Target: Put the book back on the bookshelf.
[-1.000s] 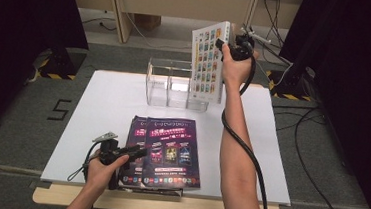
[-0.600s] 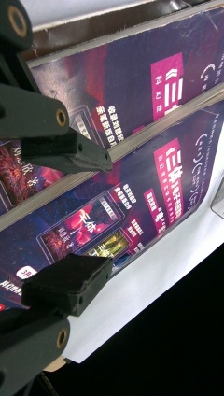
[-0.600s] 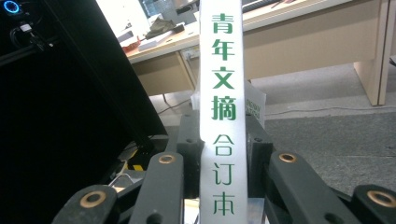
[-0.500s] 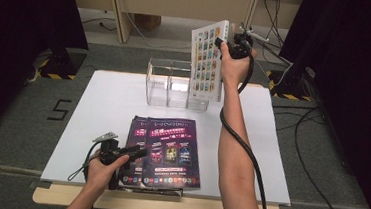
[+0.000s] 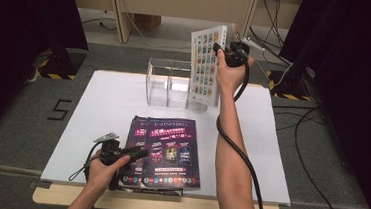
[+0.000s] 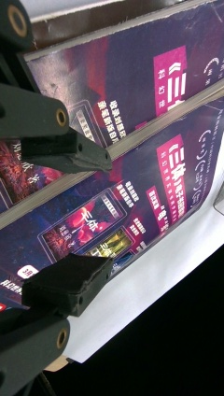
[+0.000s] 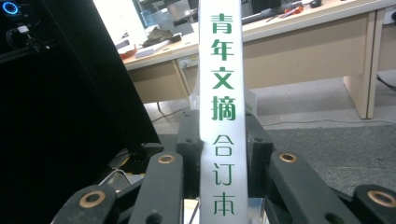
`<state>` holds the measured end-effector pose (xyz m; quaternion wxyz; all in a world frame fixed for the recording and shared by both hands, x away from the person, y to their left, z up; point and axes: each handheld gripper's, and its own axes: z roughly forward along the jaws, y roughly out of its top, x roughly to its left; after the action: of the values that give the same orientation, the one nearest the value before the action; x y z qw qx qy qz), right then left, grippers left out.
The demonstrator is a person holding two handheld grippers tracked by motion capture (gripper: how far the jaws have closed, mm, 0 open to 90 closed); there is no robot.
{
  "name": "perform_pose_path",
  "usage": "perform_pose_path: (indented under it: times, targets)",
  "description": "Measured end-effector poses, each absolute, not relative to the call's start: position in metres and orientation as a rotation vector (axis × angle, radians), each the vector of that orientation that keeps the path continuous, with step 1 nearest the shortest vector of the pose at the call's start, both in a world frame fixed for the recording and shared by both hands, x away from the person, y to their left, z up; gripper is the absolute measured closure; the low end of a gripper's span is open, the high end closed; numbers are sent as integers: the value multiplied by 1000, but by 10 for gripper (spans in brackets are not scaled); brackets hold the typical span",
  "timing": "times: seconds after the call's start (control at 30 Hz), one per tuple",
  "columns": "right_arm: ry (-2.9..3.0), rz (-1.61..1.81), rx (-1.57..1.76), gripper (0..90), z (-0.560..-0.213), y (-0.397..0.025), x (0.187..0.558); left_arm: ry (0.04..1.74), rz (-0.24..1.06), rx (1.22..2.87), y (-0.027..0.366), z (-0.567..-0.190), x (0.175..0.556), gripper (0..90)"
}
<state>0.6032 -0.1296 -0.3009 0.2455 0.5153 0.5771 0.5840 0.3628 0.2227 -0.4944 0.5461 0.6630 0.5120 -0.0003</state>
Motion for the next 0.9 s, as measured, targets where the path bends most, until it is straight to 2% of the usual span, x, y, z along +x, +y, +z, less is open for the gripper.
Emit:
perform_pose_path:
  times: [0.53, 0.9]
  targets:
    - [1535, 1563, 1333, 738, -319, -117, 580, 1217, 8, 1568, 226, -494, 362, 459]
    - [1553, 1552, 1282, 730, -323, -127, 559, 1210, 7, 1573, 223, -493, 361, 459]
